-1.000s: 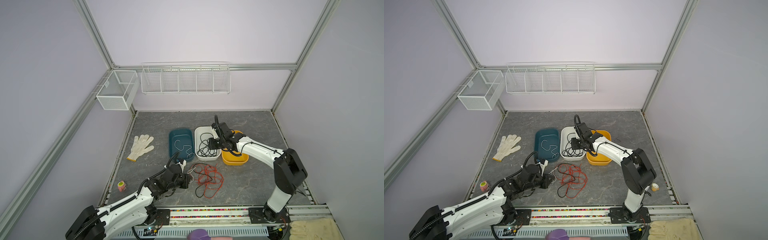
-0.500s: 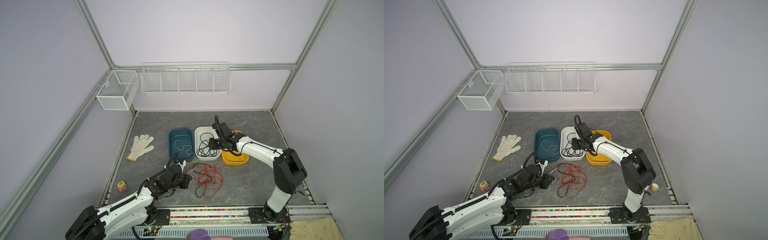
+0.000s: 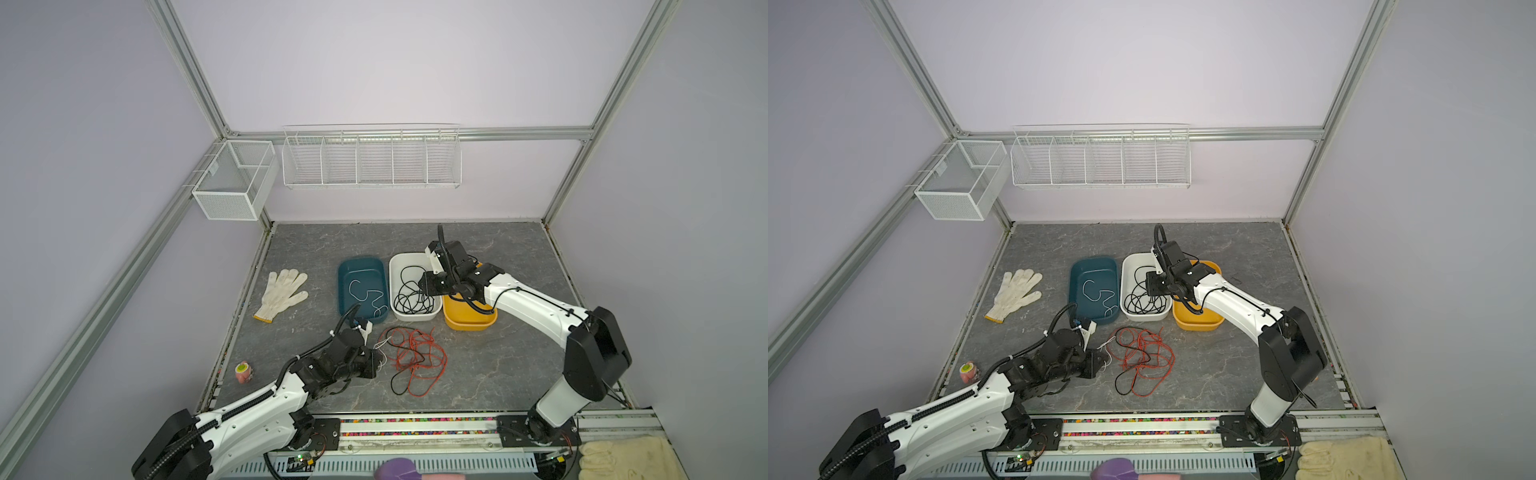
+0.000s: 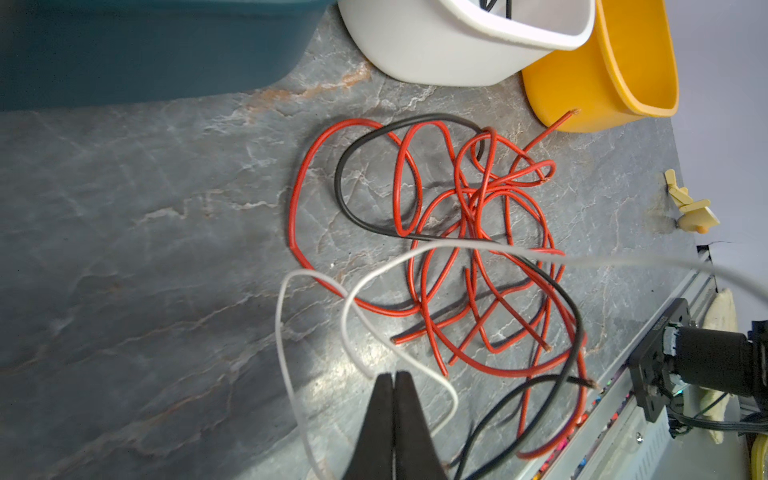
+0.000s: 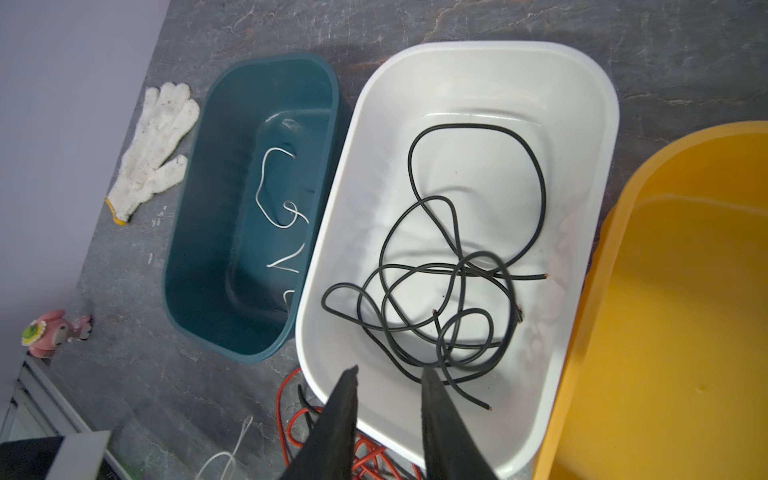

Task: Untangle the cables
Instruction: 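Carry the black wire over the white tub and lower it with the right gripper, then open the right gripper over the white tub while the left grips a white wire, then carry the white wire to the teal tub with the left gripper while the right withdraws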

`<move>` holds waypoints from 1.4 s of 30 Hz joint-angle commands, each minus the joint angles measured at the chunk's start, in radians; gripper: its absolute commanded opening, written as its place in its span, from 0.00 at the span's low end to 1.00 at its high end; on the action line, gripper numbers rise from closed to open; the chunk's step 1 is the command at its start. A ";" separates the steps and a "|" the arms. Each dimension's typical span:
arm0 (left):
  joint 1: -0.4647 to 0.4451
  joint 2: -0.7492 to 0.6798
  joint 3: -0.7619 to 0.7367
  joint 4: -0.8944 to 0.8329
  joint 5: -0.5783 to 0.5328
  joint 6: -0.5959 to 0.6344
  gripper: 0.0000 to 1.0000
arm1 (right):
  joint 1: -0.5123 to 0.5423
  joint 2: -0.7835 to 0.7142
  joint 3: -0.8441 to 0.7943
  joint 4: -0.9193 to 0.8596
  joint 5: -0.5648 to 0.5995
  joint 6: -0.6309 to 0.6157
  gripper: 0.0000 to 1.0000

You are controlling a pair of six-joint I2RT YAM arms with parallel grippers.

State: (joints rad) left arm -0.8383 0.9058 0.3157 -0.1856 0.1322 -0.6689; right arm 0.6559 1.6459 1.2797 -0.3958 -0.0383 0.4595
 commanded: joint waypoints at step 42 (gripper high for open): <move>-0.002 -0.018 0.639 -0.631 -0.294 0.243 0.00 | 0.031 -0.889 -0.349 -0.417 0.232 -0.061 0.88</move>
State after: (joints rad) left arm -0.8383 0.8589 0.8928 -0.7048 -0.0429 -0.5247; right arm 0.6827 0.8017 0.9207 -0.7052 0.1638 0.3855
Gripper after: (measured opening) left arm 0.050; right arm 0.885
